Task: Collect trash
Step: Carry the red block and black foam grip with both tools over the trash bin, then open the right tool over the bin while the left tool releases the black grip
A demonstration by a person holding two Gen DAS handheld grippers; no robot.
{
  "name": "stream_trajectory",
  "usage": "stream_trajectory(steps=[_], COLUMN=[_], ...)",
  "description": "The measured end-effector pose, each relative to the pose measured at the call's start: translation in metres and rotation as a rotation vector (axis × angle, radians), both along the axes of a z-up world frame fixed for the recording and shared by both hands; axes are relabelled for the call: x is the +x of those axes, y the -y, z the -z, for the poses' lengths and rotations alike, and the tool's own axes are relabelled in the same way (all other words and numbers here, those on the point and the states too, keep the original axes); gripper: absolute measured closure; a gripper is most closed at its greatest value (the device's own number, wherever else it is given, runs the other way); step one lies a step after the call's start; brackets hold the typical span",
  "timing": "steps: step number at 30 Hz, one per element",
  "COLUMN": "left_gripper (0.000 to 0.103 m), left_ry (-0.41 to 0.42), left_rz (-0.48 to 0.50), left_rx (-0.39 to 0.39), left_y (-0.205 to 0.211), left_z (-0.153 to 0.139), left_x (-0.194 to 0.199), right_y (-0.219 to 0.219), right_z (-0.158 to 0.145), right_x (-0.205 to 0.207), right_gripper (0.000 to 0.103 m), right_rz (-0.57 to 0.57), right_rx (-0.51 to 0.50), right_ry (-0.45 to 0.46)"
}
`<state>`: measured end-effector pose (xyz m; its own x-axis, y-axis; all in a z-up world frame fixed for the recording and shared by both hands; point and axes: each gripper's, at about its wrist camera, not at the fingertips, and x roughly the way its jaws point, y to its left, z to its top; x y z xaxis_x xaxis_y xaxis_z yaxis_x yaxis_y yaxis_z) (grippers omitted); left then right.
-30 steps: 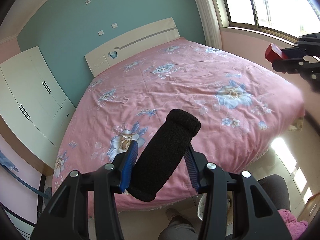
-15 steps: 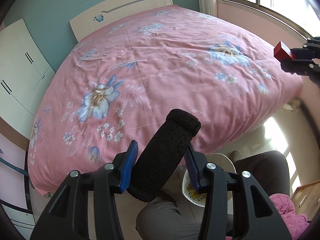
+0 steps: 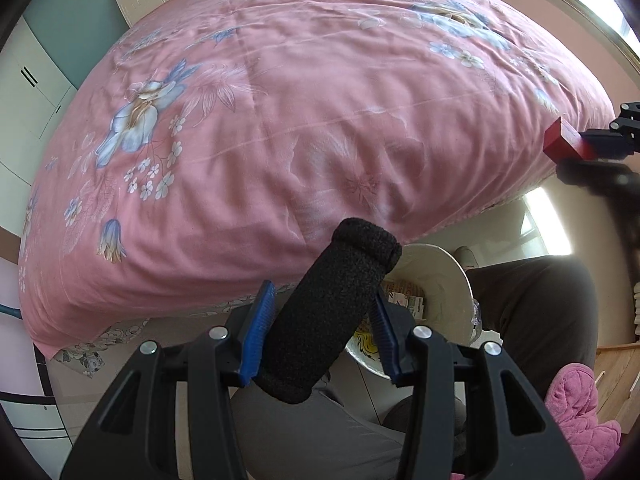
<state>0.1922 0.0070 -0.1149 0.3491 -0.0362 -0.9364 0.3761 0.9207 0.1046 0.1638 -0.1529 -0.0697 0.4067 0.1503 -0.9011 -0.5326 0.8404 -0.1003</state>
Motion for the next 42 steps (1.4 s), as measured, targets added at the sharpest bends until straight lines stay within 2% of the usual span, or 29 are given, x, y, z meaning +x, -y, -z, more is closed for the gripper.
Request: stream_trajectory(steps=[14, 26, 42], left_gripper=[0.054, 0.054, 0.054], left_ry=[-0.188, -0.331, -0.467], left_rz=[0.011, -0.021, -0.102], left_rx=[0.007, 0.004, -0.017], left_y=[0.024, 0.04, 0.041], left_z=[0.096, 0.175, 0.238], left_x=[-0.006, -0.006, 0.006], right_y=[-0.015, -0.024, -0.03], right_z=[0.107, 0.193, 0.281], right_x=[-0.005, -0.013, -0.01], right_gripper=[0.082, 0.082, 0.082], right_rz=[-0.001, 0.022, 0.086], right_rx=[0.024, 0.047, 0.032], right_ry=[-0.186, -0.364, -0.522])
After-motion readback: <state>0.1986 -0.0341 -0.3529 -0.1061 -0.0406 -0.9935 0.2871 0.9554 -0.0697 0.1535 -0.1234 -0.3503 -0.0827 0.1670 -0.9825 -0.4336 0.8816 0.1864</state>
